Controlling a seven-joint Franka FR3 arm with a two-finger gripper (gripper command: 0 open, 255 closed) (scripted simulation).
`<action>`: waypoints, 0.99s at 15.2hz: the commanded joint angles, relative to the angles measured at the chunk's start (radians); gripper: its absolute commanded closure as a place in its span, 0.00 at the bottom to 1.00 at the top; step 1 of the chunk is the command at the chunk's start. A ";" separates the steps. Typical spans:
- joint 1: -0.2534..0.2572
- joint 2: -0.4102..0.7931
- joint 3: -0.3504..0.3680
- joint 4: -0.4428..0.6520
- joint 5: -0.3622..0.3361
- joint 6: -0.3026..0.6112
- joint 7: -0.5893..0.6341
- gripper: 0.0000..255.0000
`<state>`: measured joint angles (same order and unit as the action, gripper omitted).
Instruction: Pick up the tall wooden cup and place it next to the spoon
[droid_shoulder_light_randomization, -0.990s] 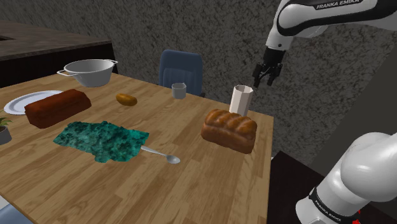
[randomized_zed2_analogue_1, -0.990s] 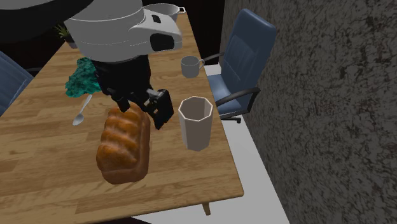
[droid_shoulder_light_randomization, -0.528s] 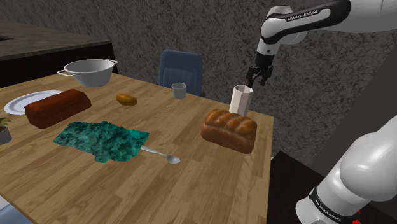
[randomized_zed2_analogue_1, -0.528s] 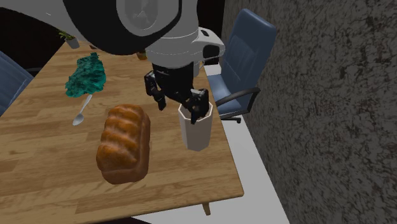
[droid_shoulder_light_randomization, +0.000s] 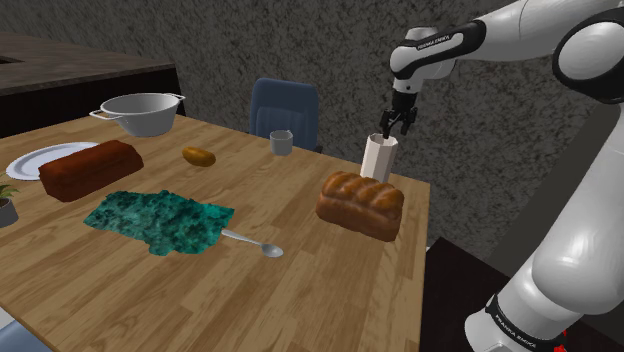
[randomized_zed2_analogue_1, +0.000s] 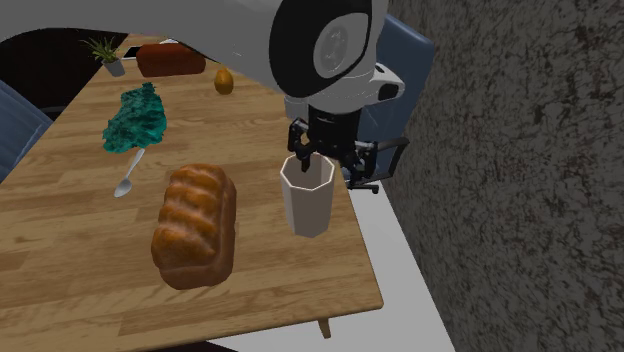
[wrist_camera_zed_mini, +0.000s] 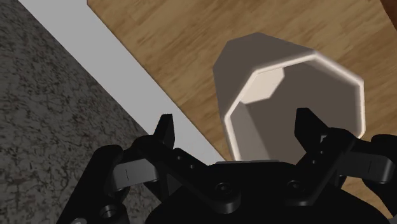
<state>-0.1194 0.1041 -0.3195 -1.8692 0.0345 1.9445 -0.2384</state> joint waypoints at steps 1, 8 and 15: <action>-0.004 0.025 -0.001 0.008 0.005 0.016 -0.008 0.00; -0.005 0.050 0.000 -0.052 0.015 0.099 -0.015 0.00; -0.005 0.050 0.000 -0.052 0.015 0.099 -0.015 0.00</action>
<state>-0.1247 0.1541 -0.3195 -1.9207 0.0499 2.0438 -0.2531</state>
